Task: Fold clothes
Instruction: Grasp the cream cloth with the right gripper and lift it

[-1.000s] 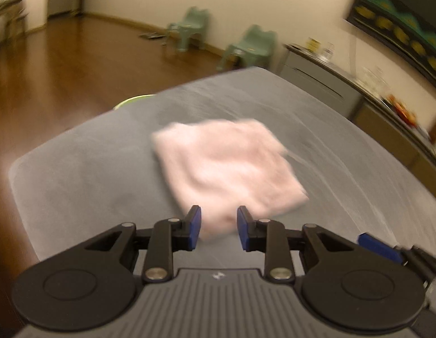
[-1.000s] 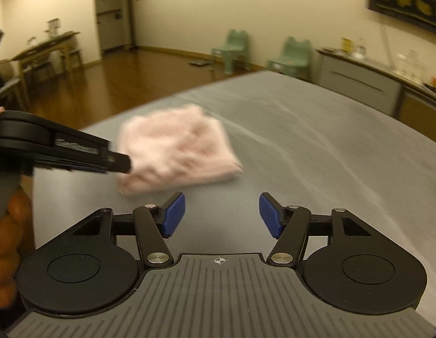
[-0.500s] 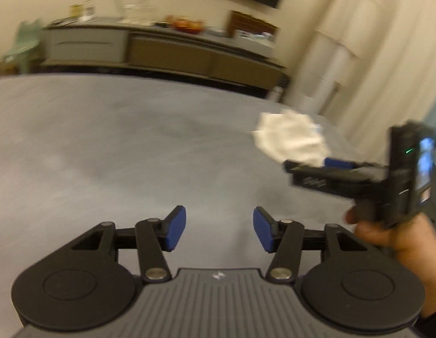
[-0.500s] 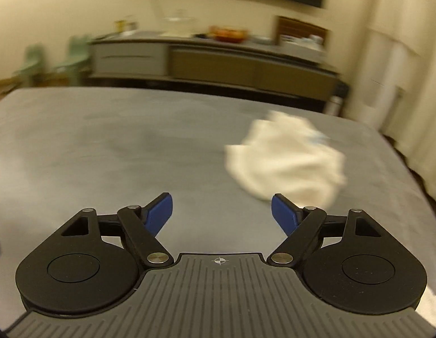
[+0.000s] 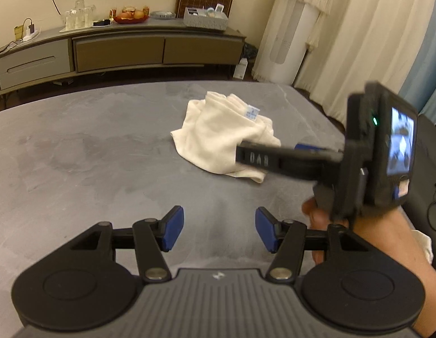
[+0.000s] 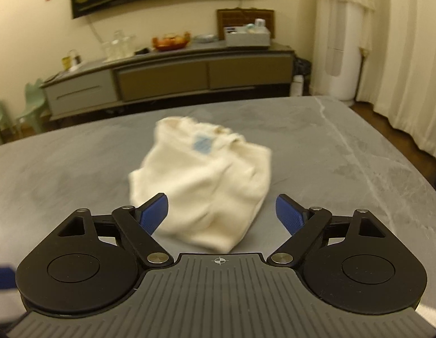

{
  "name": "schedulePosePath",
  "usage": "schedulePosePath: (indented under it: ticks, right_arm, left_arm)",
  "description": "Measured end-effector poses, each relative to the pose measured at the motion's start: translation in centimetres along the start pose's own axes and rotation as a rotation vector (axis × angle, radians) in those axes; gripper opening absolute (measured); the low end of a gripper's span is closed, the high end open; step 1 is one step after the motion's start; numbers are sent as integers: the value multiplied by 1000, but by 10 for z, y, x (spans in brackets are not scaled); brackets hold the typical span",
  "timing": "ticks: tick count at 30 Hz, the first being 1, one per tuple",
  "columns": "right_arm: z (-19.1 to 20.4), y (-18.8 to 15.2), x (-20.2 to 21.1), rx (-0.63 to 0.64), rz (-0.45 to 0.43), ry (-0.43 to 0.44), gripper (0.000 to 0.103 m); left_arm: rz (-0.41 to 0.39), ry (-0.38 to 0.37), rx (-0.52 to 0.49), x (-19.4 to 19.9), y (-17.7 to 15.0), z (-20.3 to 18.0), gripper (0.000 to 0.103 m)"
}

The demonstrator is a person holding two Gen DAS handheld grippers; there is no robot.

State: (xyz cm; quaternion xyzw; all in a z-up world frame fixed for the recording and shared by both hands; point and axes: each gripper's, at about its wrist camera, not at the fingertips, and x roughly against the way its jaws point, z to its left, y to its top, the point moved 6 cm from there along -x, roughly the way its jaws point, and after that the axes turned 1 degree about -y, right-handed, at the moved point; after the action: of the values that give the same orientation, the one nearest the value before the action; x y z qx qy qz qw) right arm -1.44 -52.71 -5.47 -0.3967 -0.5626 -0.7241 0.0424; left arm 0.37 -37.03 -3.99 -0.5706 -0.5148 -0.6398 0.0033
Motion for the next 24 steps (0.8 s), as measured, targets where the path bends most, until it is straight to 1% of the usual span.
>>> schedulePosePath:
  ticks: [2,3,4,5,6,7,10,12,14,15,16,17,18,19,20,21,22,23,24]
  right_arm:
    - [-4,2,-14,-9,12,13,85]
    - [-7,3,-20,-13,18,19,72]
    - [-9,4,-27,-17,25,25,45]
    - [-11,4,-34,-22,31,32,34]
    - [-13,5,-41,-26,37,38,20]
    - [-14,7,-46,-29,42,48,16]
    - [4,21,-22,-23,19,160,14]
    - [18,38,9,-43,-20,267,14]
    - [31,51,48,-117,-51,445,14]
    - [36,56,67,-156,-61,537,14]
    - [41,54,77,-146,-62,586,15]
    - [47,53,87,-136,-63,636,17]
    - [51,51,96,-126,-61,679,33]
    - [51,46,94,-114,-41,672,52]
    - [51,42,91,-105,-24,657,59]
    - [43,42,89,-124,-37,582,61]
    - [35,42,87,-140,-49,510,61]
    - [28,44,86,-139,-57,466,61]
    - [20,46,84,-158,-62,440,64]
  left_arm:
    - [9,14,0,-7,2,0,57]
    - [9,23,1,-9,2,1,57]
    - [9,32,1,-11,3,2,57]
    - [10,40,1,-12,3,3,57]
    - [11,48,1,-14,3,5,57]
    - [9,60,3,-14,3,9,57]
    - [-4,98,18,-11,2,20,57]
    - [-30,118,17,-4,0,25,57]
    - [-62,136,13,5,-2,29,63]
    - [-85,146,11,11,-3,30,70]
    - [-115,162,12,18,-5,32,78]
    - [-137,183,16,22,-8,34,81]
    - [-151,207,19,25,-11,37,83]
    - [-156,226,21,26,-14,39,83]
    - [-151,240,21,26,-17,41,83]
    - [-145,252,20,24,-20,43,83]
    - [-137,263,14,22,-23,45,83]
    - [-132,278,0,19,-24,46,83]
    - [-126,295,-20,16,-25,46,83]
